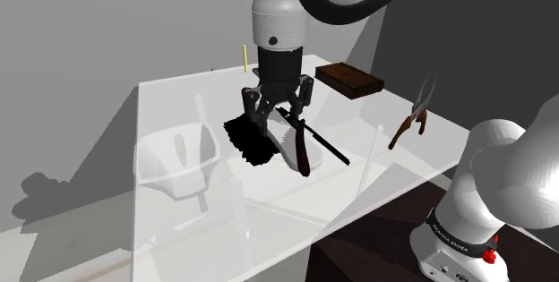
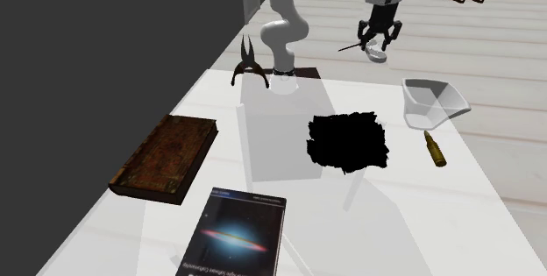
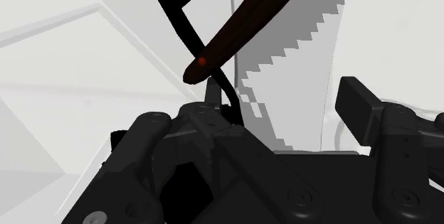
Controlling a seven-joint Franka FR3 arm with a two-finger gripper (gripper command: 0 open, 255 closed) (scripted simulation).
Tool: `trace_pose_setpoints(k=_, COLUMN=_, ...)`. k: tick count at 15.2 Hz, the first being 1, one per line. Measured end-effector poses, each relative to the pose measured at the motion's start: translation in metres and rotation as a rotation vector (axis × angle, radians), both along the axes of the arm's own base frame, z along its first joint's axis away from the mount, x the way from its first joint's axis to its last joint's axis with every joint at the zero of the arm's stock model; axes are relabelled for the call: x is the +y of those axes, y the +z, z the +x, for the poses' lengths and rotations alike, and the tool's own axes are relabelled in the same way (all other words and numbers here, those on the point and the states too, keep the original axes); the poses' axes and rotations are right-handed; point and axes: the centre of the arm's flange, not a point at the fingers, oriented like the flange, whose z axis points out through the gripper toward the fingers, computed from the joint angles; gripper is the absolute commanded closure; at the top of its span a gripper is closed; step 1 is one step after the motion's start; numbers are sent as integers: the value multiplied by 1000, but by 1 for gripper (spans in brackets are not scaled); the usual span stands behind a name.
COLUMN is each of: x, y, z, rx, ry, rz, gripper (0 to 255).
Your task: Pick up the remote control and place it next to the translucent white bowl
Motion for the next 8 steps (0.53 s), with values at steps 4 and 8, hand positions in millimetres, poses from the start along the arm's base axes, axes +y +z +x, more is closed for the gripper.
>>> trace_pose_setpoints(k=4, x=5, y=-19, z=-3, rx=1, ry=-1, rz=0, gripper=255)
trace_pose_setpoints(k=8, x=4, y=-39, z=-3, rx=1, ry=-1, rz=0, gripper=255)
